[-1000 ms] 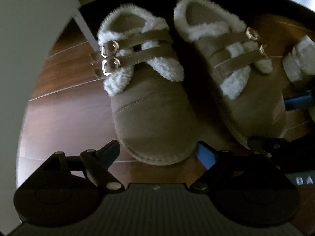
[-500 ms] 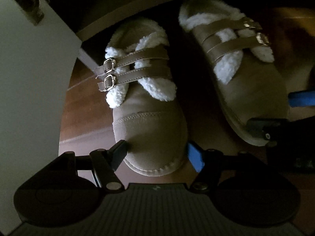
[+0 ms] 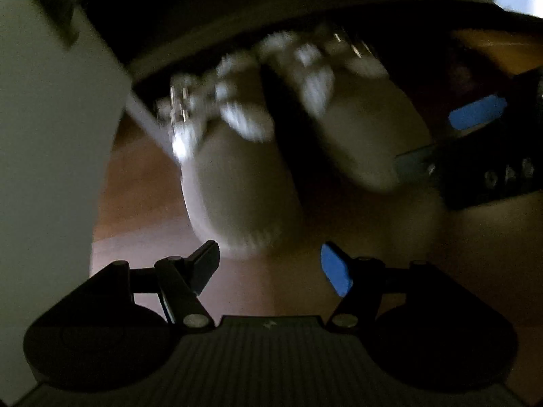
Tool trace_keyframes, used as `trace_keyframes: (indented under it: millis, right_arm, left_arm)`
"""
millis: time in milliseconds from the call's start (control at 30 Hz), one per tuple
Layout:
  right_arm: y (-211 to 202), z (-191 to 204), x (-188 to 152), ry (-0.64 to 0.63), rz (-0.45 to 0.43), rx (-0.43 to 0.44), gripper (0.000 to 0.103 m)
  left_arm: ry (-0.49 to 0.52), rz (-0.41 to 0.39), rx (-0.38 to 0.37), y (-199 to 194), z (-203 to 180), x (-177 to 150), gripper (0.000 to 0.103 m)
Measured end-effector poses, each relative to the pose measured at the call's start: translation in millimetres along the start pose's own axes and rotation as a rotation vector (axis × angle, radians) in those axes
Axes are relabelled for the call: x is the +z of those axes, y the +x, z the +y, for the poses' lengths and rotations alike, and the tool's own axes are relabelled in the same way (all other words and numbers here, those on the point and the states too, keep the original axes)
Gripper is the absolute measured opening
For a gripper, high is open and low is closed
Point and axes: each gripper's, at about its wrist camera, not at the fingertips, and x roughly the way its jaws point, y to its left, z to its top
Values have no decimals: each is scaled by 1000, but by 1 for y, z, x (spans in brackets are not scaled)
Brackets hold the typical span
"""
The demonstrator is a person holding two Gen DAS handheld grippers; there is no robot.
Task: Organize scattered shoes
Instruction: 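Lift the brown buckle shoes and carry them into the cabinet, then lower the buckle shoes onto the cabinet floor below the sneakers and open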
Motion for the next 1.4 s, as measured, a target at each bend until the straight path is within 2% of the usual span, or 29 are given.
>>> trace_keyframes:
  millis: [33, 67, 100, 200, 333, 500, 767, 967, 1100, 1200, 1233, 1267, 1400]
  right_arm:
    - [0, -1, -5, -3, 27, 6, 55]
    - [2, -3, -11, -9, 57, 16, 35]
    - [5, -3, -14, -16, 74, 22, 27]
    - [17, 0, -22, -42, 92, 13, 21]
    - [34, 2, -6, -81, 71, 41, 14]
    - [40, 8, 5, -170, 73, 81, 13]
    - [40, 11, 13, -253, 66, 121, 12]
    - [37, 5, 13, -269, 71, 138, 13]
    - [13, -8, 0, -277, 66, 144, 16]
    - [-21, -24, -17, -269, 50, 108, 19]
    - [-34, -28, -22, -260, 40, 88, 21]
    - [-49, -31, -28, -239, 29, 59, 28]
    - [-76, -23, -26, -122, -7, 2, 37]
  left_arm:
    - [-2, 14, -9, 3, -2, -7, 66]
    - [2, 19, -12, 4, -2, -12, 63]
    - [7, 25, -14, 10, -2, -12, 61]
    - [17, 11, -19, 23, -1, 0, 61]
    - [2, 14, -25, 29, -12, 6, 61]
    - [15, 4, -26, 24, -26, 9, 61]
    - [-2, -5, -29, 12, -19, 8, 60]
    - [-30, -10, -11, 19, -21, 24, 61]
    - [-65, 2, 23, 12, -25, 32, 62]
    - [-142, 41, 34, -9, -34, 26, 67]
    - [-165, 50, 39, -16, -37, 24, 71]
    - [-183, 54, 44, -23, -40, 24, 75]
    - [-257, 50, 41, -61, -55, 22, 78]
